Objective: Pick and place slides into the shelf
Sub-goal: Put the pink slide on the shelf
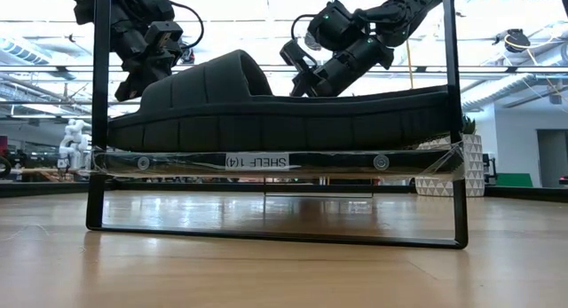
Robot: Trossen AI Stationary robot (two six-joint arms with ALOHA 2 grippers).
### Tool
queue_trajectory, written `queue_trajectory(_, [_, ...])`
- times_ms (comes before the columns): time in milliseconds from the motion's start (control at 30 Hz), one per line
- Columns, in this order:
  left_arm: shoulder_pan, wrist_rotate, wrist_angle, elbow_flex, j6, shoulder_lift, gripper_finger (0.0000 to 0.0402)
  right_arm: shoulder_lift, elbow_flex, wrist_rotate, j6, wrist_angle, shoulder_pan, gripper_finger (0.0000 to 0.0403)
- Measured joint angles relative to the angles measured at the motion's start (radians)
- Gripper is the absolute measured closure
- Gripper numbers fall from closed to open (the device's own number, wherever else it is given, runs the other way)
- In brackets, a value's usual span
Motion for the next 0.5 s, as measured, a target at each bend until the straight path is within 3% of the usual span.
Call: queue_trajectory(500, [0.000, 0.000, 0.000, 0.000, 0.006, 0.000, 0.0332, -0.001, 0.002, -0.026, -0.020, -0.042, -0.009, 0.0330])
